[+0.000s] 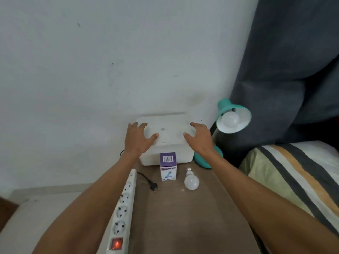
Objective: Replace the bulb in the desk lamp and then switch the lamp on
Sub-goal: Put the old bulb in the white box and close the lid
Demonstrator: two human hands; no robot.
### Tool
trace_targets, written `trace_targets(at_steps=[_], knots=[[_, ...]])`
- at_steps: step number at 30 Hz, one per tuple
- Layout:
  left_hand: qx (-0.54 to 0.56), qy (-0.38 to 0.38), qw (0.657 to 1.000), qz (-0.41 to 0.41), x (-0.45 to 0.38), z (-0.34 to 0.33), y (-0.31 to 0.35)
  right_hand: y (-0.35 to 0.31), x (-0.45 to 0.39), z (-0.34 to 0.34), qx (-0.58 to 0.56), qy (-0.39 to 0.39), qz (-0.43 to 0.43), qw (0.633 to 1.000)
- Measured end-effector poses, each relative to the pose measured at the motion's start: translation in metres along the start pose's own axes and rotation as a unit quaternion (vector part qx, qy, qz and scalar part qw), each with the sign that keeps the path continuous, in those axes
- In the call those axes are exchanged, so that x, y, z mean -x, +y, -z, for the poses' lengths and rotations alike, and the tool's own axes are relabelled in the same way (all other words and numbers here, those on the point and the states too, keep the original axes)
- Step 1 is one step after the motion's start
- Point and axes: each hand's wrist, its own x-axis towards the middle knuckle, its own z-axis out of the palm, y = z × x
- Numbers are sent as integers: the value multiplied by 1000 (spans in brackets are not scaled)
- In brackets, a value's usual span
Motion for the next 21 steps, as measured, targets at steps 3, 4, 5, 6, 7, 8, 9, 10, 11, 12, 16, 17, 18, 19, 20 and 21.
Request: trace_targets(at_steps=[3, 4, 5, 6, 7, 8, 9, 10, 11, 12, 16, 17, 18, 19, 20, 21], knots=[[92, -38, 993, 68, -7, -1, -24, 9, -15, -17, -4, -30, -21, 999], [113, -48, 990, 72, -9, -1, -28, 10, -20, -21, -9, -41, -22, 999], [129, -56, 988, 70, -11, -1, -30, 11, -24, -24, -15, -53, -24, 998], [143, -60, 986, 66, -13, -2, -32, 12, -29, -26, -19, -62, -25, 998], [158, -62, 983, 65, -15, -3, -33, 13, -33, -28, -22, -66, -27, 997], [172, -61, 981, 66, -15, -3, -33, 15, -37, -31, -23, -66, -29, 997], [183, -61, 979, 69, -16, -4, -33, 16, -39, -33, -23, -66, -30, 997], [190, -60, 977, 71, -16, -5, -33, 17, -41, -35, -25, -64, -30, 997], [197, -60, 976, 74, -17, -6, -33, 19, -42, -37, -27, -63, -30, 997], [202, -60, 974, 77, -17, -7, -33, 20, -42, -38, -32, -60, -29, 997], [218, -50, 971, 88, -16, -9, -33, 22, -42, -43, -57, -45, -31, 997], [221, -48, 970, 91, -16, -9, -32, 21, -43, -43, -58, -43, -35, 997], [221, -47, 970, 94, -16, -8, -31, 21, -43, -42, -58, -45, -39, 997], [222, -47, 969, 96, -16, -8, -31, 20, -44, -42, -58, -49, -42, 996], [222, -47, 969, 95, -16, -7, -31, 19, -44, -41, -57, -53, -44, 996], [220, -45, 970, 94, -17, -7, -30, 18, -44, -41, -55, -57, -44, 996]])
